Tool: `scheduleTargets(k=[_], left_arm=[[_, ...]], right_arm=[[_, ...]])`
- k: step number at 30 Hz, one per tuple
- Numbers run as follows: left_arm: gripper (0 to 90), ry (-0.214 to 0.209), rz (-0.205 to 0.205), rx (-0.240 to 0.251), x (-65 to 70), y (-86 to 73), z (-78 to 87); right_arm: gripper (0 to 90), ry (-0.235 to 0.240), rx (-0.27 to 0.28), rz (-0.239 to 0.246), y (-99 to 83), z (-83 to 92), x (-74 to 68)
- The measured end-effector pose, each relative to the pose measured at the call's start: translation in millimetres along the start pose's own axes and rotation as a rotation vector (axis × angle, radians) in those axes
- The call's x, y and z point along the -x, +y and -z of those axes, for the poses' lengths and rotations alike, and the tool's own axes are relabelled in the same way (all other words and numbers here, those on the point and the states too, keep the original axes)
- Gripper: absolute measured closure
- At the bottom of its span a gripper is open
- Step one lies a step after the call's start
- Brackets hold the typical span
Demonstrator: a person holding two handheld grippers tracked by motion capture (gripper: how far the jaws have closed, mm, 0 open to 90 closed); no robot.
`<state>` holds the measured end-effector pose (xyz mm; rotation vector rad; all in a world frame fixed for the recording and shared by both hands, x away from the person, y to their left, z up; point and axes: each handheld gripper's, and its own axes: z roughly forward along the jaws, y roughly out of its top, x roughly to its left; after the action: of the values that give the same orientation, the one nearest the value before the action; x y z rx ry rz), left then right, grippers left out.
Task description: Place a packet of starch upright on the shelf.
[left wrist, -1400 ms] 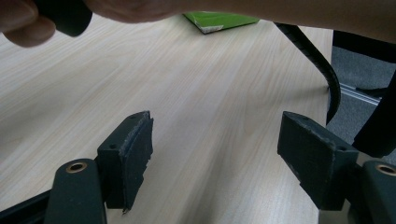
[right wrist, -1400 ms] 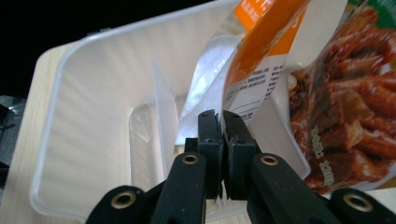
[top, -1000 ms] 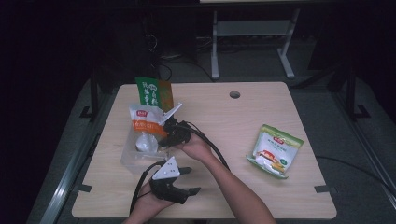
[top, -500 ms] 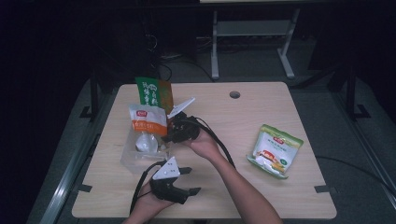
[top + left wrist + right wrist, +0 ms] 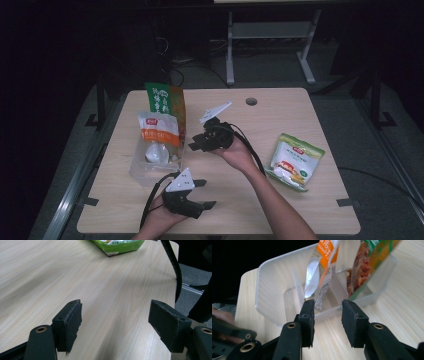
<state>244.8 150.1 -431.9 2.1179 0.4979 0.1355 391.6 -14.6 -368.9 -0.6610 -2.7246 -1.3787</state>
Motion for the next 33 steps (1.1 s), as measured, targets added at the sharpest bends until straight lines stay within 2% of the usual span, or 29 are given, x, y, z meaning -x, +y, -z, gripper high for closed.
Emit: scheduleTargets(k=[3,9,13,22,23,25,26,28,32,33], left_arm=[[26.7,0.001,0.002,-0.005,-0.6,0.3,-1.6],[26.7,0.001,0.012,-0.004,0.6,1.0,-3.1],[26.7,0.001,0.005,-0.014,1.7,1.6,-4.7],[26.7,0.003,-0.019,-0.014,3.2,2.2,-5.6],[26.7,0.005,-0.026,-0.018,2.7,2.6,-5.1],[26.7,0.004,-0.023,-0.015,2.8,2.7,-5.2],[26.7,0.002,-0.014,-0.016,3.3,2.5,-5.4],[26.8,0.0,-0.026,-0.025,2.9,2.7,-5.8],[26.8,-0.002,-0.037,-0.038,4.6,2.8,-7.6],[26.7,-0.003,-0.039,-0.04,5.4,3.1,-8.0]], right_arm=[[59.0,-0.016,0.005,-0.013,-8.5,13.8,3.5],[55.1,-0.029,0.014,-0.035,-19.4,29.9,9.4],[52.9,-0.049,0.012,-0.069,-32.7,47.2,14.0],[51.1,-0.092,0.028,-0.099,-57.0,74.4,18.0],[50.7,-0.106,0.035,-0.115,-62.4,81.0,17.9],[49.2,-0.104,0.033,-0.133,-67.4,86.8,18.6],[49.2,-0.104,0.033,-0.133,-67.4,86.8,18.6],[49.1,-0.12,0.039,-0.126,-73.1,92.7,19.5],[48.1,-0.146,0.049,-0.148,-86.3,105.1,21.5],[47.2,-0.15,0.051,-0.17,-92.1,109.8,22.8]])
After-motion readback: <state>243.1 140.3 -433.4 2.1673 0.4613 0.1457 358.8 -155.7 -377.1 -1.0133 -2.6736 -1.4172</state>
